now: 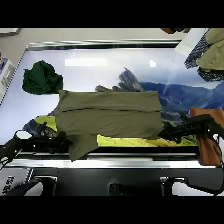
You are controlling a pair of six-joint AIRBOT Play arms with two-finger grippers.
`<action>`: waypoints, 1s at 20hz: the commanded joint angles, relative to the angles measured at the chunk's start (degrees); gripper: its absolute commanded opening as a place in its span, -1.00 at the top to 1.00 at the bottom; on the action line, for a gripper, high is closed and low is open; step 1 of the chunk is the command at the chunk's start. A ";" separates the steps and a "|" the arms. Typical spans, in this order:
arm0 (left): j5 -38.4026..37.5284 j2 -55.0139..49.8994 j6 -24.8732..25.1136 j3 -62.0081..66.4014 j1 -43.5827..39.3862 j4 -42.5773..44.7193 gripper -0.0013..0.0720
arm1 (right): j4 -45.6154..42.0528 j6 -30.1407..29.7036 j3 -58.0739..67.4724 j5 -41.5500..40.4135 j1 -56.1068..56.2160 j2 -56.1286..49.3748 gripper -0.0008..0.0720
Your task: Fold the clothes and pants, and hang the long-sleeved shirts on hangers.
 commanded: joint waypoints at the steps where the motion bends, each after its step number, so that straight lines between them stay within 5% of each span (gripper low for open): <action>1: -3.52 2.40 1.60 2.56 4.00 1.05 0.93 | -1.22 0.87 0.00 -0.11 0.81 2.71 0.90; 10: -27.26 17.70 1.53 11.06 10.67 14.51 0.93 | -11.04 10.75 -0.02 -16.17 0.83 23.78 0.90; 15: -21.46 14.97 1.60 14.23 5.44 14.51 0.93 | -6.16 9.09 1.84 -11.32 0.87 24.46 0.90; 20: -16.61 -3.98 5.70 25.92 -1.40 15.56 0.93 | -10.62 7.89 12.90 -8.22 11.45 8.61 0.90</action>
